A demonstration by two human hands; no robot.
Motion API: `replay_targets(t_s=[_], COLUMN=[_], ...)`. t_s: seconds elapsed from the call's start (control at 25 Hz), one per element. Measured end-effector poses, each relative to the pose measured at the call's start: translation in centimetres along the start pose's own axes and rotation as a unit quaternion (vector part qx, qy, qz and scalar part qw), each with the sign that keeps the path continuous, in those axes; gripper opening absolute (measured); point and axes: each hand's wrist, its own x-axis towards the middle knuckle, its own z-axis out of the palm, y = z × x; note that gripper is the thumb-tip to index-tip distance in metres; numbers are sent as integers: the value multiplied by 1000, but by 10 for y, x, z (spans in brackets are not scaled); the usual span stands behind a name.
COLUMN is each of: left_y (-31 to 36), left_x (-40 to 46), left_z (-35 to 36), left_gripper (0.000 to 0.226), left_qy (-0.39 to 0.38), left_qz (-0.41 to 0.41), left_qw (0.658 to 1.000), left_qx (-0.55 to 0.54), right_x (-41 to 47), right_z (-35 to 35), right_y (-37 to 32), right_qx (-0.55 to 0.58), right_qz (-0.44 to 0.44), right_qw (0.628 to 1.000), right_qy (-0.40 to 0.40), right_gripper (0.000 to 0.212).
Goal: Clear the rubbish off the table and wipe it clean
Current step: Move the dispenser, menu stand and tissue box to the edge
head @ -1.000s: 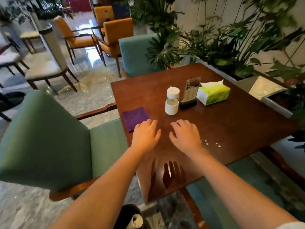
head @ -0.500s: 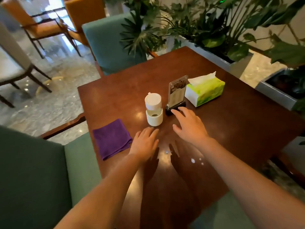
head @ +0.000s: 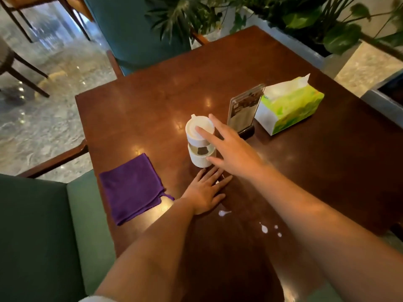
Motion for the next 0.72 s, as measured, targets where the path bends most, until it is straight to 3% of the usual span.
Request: replay_targets(t_s=[0.2, 0.48, 0.72], left_y=[-3, -1, 3], left_x=[0, -1, 1], left_z=[10, 10, 7], left_gripper=[54, 54, 55], left_qy=[61, 63, 61], left_qz=[0, 0, -2], left_qw=[998, 998, 998], left_qx=[-7, -5, 26], right_x=[20, 21, -32], right_z=[10, 17, -15], right_y=[6, -2, 3], right_qx=[52, 139, 147], right_qz=[10, 77, 125], right_qw=[999, 982, 951], right_qy=[12, 104, 241], right_gripper=[60, 52, 49])
